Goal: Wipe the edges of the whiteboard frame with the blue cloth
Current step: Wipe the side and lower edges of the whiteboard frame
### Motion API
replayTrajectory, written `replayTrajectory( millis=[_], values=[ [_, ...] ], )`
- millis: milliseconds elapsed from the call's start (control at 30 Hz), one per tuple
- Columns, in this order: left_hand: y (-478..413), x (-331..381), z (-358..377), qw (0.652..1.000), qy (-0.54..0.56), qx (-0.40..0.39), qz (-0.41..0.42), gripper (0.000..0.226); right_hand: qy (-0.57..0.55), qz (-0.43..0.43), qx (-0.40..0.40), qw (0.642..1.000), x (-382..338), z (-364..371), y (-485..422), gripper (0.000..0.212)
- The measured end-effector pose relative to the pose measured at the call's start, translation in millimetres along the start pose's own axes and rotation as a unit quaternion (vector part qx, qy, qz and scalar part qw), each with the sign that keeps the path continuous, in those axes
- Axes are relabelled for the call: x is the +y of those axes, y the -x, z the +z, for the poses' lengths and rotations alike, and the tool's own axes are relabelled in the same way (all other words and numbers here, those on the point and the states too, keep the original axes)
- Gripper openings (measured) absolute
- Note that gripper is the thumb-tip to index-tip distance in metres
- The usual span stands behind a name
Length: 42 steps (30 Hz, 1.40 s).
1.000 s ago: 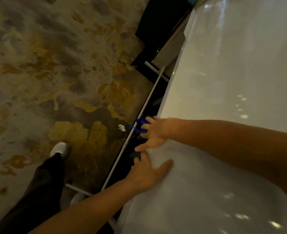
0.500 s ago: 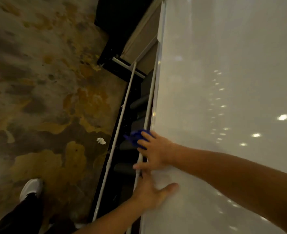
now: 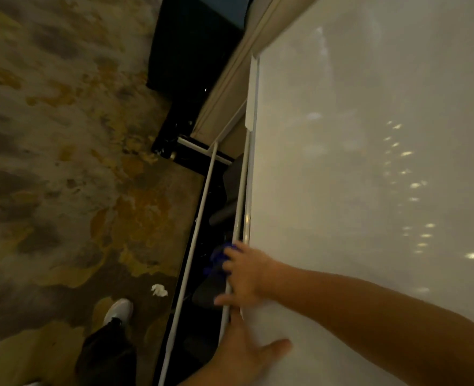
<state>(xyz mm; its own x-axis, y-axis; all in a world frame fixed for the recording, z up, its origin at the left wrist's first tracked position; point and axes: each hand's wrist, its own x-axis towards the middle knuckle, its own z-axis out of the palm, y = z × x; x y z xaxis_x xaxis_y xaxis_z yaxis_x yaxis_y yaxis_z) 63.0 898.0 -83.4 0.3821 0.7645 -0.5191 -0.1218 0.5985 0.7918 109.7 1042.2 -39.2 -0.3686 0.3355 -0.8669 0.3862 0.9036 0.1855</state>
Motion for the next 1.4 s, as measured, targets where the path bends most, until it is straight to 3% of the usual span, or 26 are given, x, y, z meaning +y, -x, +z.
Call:
replayTrajectory(
  millis=[67, 133, 300, 400, 500, 600, 700, 833, 1000, 1100, 1200, 1300, 1400],
  values=[
    [-33, 23, -10, 1.0, -0.017, -0.008, -0.003, 0.135, 0.025, -0.023, -0.014, 0.999, 19, -4, -11, 0.081],
    [-62, 35, -11, 1.0, -0.006, -0.024, -0.018, 0.147, 0.036, 0.021, -0.013, 0.999, 69, -16, -25, 0.075],
    [-102, 57, -16, 0.996, 0.077, 0.012, -0.047, 0.142, 0.035, 0.133, -0.005, 0.99, 171, -52, -68, 0.079],
    [-128, 76, -36, 0.994, 0.09, -0.003, -0.06, 0.14, 0.026, 0.098, -0.04, 0.994, 153, -43, -79, 0.086],
    [-145, 101, -48, 0.995, 0.076, -0.019, -0.065, 0.146, 0.056, 0.007, -0.068, 0.996, 154, -41, -75, 0.068],
    [-161, 113, -54, 0.984, 0.133, -0.054, -0.104, 0.147, 0.059, 0.059, -0.005, 0.997, 213, -67, -89, 0.052],
    [-179, 124, -71, 0.968, 0.161, -0.116, -0.153, 0.132, 0.078, 0.106, 0.031, 0.991, 249, -78, -104, 0.046],
    [-222, 161, -105, 0.972, 0.077, -0.183, -0.124, 0.098, 0.02, 0.076, 0.05, 0.996, 246, -69, -93, 0.043],
    [-286, 232, -166, 0.965, -0.152, -0.133, -0.165, 0.054, -0.016, 0.104, 0.058, 0.993, 280, -86, -84, 0.052],
    [-324, 263, -196, 0.973, -0.154, -0.085, -0.149, 0.032, -0.018, 0.142, 0.08, 0.986, 304, -106, -89, 0.043],
    [-360, 284, -215, 0.974, -0.182, -0.022, -0.13, 0.026, -0.044, 0.184, 0.085, 0.978, 305, -113, -107, 0.035],
    [-387, 299, -222, 0.981, -0.133, 0.069, -0.121, 0.03, -0.105, 0.229, 0.118, 0.96, 329, -120, -111, 0.035],
    [-412, 329, -222, 0.982, 0.007, 0.095, -0.165, 0.038, -0.152, 0.248, 0.142, 0.946, 375, -134, -117, 0.038]
  ],
)
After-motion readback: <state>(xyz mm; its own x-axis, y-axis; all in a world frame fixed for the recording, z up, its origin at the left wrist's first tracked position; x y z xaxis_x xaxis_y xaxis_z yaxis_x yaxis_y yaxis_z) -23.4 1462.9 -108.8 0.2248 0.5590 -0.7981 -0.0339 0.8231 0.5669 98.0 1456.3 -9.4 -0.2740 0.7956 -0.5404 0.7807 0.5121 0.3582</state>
